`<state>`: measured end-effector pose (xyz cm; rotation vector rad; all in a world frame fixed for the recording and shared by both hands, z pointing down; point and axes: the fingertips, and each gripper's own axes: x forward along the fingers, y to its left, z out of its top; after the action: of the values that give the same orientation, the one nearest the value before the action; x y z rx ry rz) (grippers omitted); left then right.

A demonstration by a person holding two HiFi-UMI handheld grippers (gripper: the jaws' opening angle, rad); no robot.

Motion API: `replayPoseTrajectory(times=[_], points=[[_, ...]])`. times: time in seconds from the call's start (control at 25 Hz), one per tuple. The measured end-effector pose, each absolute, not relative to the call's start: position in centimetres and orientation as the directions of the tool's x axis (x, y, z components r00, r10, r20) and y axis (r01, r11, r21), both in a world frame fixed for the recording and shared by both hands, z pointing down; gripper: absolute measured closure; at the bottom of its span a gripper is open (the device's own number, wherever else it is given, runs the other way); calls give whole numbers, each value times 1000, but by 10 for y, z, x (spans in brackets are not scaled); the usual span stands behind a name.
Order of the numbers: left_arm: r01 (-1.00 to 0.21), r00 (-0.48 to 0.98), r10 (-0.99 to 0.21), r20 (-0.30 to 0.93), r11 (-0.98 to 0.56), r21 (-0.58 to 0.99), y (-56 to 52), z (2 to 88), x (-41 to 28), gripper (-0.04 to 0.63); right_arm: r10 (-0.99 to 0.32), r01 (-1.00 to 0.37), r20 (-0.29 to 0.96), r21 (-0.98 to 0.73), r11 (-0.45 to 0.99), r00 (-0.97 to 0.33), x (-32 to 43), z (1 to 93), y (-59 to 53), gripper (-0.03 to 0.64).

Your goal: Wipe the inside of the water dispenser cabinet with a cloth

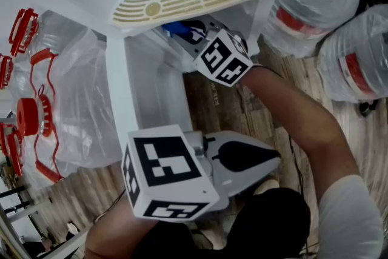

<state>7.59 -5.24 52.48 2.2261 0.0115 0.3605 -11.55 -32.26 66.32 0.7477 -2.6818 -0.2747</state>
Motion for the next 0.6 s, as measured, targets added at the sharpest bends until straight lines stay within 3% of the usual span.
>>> replayPoseTrajectory(times=[0.6], points=[[-114,964,115,242,-641,759,-55,521,75,592,-464,-422,264,204,883,-845,-114,670,-259,532]])
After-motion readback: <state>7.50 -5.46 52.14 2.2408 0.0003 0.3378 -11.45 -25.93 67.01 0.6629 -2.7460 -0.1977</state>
